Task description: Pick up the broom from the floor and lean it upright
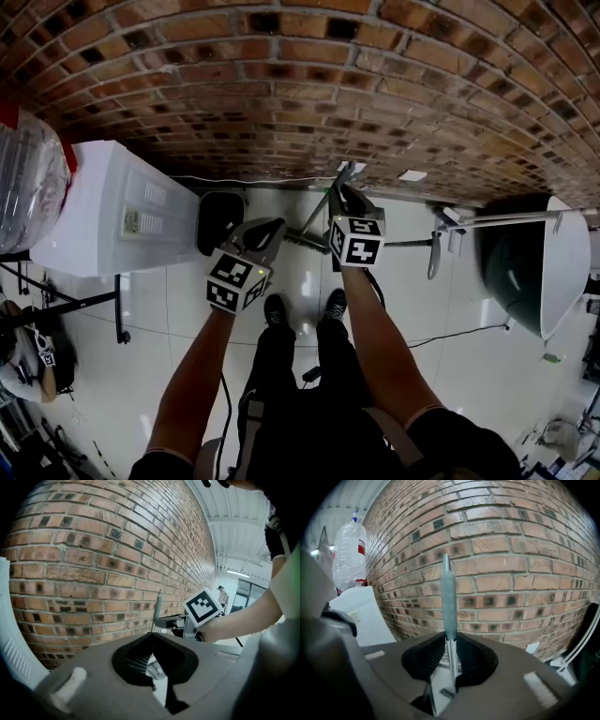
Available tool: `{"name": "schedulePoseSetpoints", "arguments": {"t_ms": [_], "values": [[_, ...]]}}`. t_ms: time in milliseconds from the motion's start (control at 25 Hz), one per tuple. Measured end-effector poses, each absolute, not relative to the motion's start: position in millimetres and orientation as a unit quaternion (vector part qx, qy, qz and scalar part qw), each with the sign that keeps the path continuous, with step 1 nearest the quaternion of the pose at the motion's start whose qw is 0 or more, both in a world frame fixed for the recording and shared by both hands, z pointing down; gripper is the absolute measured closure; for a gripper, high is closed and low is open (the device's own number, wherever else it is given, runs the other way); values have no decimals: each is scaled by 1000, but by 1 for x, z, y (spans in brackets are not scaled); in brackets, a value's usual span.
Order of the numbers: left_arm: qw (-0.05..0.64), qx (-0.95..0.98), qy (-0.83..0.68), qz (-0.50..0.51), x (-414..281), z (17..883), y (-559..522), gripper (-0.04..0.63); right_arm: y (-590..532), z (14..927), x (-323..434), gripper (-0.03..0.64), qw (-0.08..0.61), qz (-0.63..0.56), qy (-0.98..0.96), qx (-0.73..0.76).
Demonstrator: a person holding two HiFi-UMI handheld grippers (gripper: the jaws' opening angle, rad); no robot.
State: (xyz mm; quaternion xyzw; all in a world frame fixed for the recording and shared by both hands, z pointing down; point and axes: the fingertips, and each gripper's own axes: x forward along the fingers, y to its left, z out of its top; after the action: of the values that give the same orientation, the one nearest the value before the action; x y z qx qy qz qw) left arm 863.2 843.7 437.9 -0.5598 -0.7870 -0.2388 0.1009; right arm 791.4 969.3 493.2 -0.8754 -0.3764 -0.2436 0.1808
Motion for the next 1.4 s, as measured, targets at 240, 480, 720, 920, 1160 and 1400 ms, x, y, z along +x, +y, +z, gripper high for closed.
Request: {"name": "schedulePoseSetpoints", "arguments": {"t_ms": [240,480,720,920,1160,1400], "values": [[93,-566,-786,-231,877,437,858,595,1009,504,819,535,181,-239,-393,-869],[82,-566,-788,-228,884,435,873,595,1045,516,835,535,188,-239,-403,-863],[85,-562,-790,-228,891,439,882,595,1073,522,829,535,204,-229,-431,-849],[85,-555,-792,-239,888,448,888,595,1088,525,816,535,207,-227,-443,-842],[84,-549,-796,-241,880,450,899,595,1094,527,819,531,202,-233,-426,-851],[86,-548,-796,-243,878,449,904,595,1094,523,818,460,206,-226,-405,-862]]}}
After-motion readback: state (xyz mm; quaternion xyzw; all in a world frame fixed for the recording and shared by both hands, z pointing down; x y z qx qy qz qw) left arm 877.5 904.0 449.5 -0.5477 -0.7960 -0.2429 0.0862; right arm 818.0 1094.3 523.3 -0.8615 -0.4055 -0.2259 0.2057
